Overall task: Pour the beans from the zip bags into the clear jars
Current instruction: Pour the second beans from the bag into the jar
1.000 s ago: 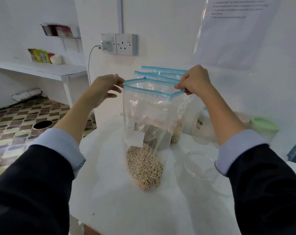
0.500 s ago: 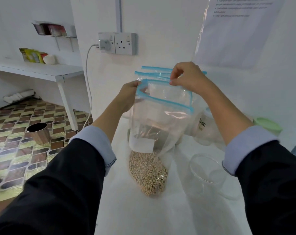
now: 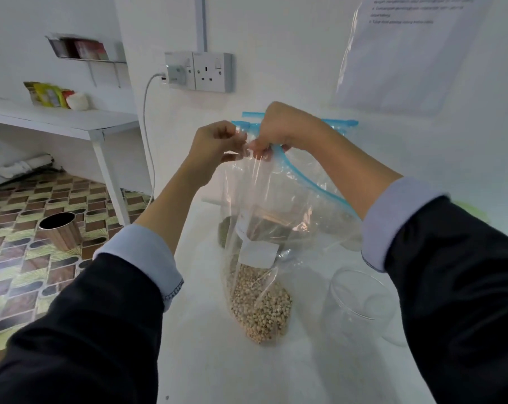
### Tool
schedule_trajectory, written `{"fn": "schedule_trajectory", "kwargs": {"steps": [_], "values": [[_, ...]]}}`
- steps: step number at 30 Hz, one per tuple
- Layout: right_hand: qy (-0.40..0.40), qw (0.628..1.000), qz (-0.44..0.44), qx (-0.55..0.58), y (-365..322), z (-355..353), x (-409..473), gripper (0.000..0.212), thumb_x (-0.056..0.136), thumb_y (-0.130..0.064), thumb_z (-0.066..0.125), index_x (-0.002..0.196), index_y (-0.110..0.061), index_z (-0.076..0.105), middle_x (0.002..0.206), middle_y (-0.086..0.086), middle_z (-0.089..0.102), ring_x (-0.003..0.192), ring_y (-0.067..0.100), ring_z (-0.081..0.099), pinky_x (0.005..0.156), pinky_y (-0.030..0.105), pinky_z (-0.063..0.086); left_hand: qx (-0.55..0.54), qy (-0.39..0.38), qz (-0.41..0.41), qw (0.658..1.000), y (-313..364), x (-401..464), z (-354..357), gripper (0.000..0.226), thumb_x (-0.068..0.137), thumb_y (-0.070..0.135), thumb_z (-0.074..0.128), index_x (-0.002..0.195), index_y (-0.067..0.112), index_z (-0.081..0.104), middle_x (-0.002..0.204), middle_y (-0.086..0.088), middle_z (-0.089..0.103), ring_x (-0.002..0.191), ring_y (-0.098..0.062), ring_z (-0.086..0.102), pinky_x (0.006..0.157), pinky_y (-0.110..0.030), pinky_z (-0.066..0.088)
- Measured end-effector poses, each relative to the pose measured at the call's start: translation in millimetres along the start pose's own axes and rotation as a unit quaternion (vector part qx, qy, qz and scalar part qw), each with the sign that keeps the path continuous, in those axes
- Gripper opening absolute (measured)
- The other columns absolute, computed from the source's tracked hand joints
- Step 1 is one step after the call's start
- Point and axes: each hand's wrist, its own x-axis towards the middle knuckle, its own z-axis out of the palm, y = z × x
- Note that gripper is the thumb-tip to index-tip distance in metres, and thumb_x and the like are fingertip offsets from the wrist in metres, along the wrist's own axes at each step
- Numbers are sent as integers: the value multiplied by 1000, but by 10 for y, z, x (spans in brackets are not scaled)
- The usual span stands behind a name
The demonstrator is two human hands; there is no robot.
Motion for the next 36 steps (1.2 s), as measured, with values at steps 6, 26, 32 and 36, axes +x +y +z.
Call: {"fn": "schedule_trajectory", "kwargs": {"steps": [6,26,32,36], "values": [[22,989,-36,144,-125,-214,-93,15,86,-7,67,77,4,64,51,0,67,42,9,58,50,20,47,17,-98,-130,987,-810,-410,-168,13,90,-4,53,91,4,64,91,-9,66,88,-22,63,86,-36,51],[64,971,-57,222,-175,-247,-185,16,85,-8,70,82,7,67,55,1,67,55,16,61,68,27,54,-367,93,-331,865,-1548,-950,-190,60,100,41,35,83,2,77,101,-16,72,93,-29,69,88,-42,46],[91,960,-73,256,-76,-331,-276,22,83,-8,71,87,14,70,63,6,69,66,22,59,71,29,53,-367,91,-334,863,-1550,-903,-247,52,100,28,40,76,2,77,92,-15,72,82,-27,71,83,-41,46],[105,953,-72,273,28,-388,-346,19,81,-7,73,80,11,70,58,3,69,67,25,58,70,32,51,-369,129,-335,857,-1428,-819,-356,29,96,19,43,89,1,65,90,-15,68,87,-28,63,80,-41,46]]}}
